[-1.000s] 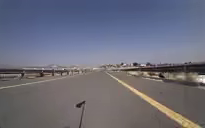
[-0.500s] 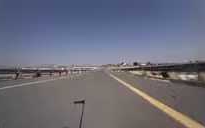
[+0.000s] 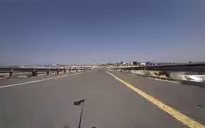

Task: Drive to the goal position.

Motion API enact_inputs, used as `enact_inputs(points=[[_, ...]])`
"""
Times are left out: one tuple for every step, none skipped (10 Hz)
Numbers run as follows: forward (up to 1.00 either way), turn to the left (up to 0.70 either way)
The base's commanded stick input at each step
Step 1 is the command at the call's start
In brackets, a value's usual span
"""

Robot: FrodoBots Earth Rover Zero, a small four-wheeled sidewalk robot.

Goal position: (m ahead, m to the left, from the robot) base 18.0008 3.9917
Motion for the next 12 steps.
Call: enact_inputs(points=[[1.00,0.00],[1.00,0.00],[1.00,0.00],[1.00,0.00],[1.00,0.00],[1.00,0.00],[1.00,0.00],[1.00,0.00],[1.00,0.00],[1.00,0.00],[1.00,0.00],[1.00,0.00]])
